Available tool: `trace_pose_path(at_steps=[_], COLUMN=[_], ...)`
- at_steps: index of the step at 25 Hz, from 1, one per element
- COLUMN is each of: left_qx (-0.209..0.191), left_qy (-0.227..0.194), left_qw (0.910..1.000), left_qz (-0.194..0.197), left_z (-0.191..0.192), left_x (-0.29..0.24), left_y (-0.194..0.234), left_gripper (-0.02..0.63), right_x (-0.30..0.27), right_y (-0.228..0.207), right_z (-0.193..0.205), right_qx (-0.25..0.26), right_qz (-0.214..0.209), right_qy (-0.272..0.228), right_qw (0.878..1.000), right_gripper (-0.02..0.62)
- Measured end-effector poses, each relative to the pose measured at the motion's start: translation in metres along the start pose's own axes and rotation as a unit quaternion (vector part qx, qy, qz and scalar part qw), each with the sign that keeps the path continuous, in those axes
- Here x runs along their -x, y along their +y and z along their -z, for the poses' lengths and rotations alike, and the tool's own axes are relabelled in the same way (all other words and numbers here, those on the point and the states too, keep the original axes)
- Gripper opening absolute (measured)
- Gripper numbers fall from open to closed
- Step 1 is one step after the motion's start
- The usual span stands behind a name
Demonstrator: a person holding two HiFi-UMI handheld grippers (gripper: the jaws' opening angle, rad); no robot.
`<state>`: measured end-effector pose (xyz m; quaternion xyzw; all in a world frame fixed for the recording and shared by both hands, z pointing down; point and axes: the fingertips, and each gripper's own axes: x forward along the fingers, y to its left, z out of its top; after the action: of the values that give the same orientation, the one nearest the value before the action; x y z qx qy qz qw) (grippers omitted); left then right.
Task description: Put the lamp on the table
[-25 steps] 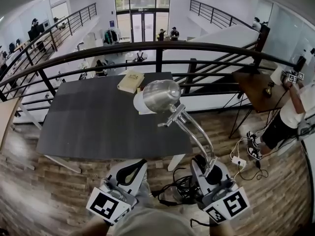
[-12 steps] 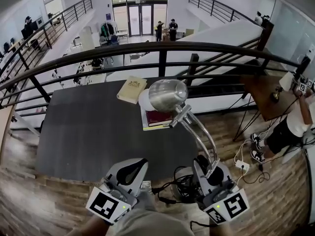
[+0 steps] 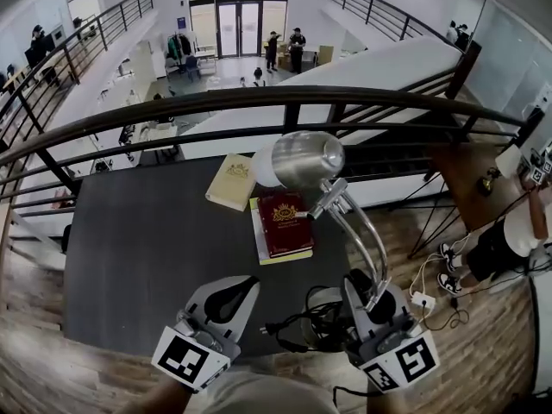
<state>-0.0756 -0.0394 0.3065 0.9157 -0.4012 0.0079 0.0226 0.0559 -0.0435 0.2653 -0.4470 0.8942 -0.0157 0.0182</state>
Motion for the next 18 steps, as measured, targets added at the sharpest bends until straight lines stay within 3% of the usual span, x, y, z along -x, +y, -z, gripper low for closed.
trace_pose_path(at_steps=[8,18], left_qx=[0.014,0.018], left_qy=[-0.007,-0.008], left_qw=[0.9999,0.9997], left_qz=[-0.004,-0.013], left_z=[-0.011,-0.019], left_x=[-0.026,-0.038], left_y=[0.090,0.134], left_gripper=[0.005,0.005], right_x=[-0.092,-0.148], right_y=[-0.021,-0.022], right_z=[-0.012,-0.010], right_qx=[0.000,-0.003], right_qz=[0.012,-0.020], right_qy=[0.001,0.020], right_qw=[1.000,1.000], right_gripper=[0.044,0.044])
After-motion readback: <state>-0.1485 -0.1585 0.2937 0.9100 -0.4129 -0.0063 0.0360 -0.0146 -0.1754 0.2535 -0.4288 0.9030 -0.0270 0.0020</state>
